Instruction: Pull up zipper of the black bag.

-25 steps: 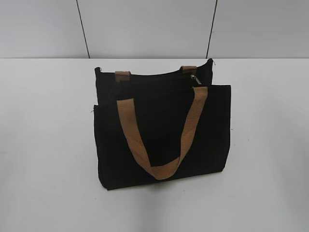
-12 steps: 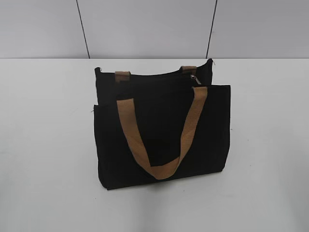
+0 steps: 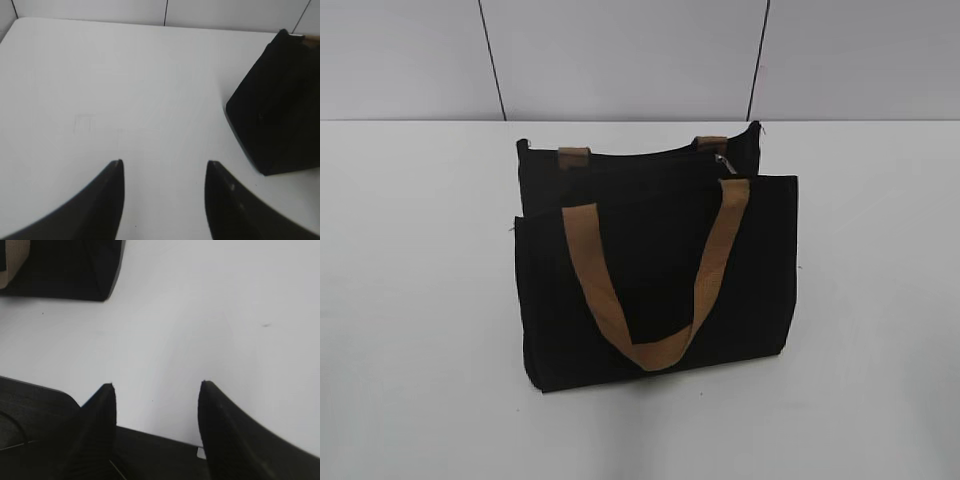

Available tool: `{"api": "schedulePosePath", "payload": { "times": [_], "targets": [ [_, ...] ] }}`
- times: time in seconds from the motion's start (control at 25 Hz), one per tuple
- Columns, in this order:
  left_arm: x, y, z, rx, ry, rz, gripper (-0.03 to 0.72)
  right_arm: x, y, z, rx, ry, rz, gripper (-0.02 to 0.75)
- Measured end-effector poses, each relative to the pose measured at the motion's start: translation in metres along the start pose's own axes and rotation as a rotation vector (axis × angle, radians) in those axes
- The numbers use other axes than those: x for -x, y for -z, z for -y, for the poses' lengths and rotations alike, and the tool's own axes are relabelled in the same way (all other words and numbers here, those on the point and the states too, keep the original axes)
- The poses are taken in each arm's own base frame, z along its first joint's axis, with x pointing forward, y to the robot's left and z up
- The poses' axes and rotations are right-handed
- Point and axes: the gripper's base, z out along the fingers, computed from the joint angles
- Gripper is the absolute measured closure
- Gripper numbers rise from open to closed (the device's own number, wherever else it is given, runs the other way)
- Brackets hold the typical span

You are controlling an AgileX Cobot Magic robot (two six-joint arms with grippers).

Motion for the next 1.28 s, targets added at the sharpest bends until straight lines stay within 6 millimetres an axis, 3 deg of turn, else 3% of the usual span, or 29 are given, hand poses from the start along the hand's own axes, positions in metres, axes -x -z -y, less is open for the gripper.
{"api": "schedulePosePath", "payload": {
  "times": [0.36,1.0,1.28],
  "targets": [
    [0.0,0.0,0.0,0.0,0.0,0.0,0.294,-0.02,0.025,-0.009,-0.036,0.039,0.209,0.325],
    [0.0,0.0,0.0,-0.004,0.002,0.002,0.295,-0.021,0.026,-0.01,-0.028,0.037,0.215,0.325],
    [0.0,0.0,0.0,-0.004,0.002,0.002,0.34,-0.021,0.026,-0.01,-0.027,0.036,0.215,0.325]
  ]
}}
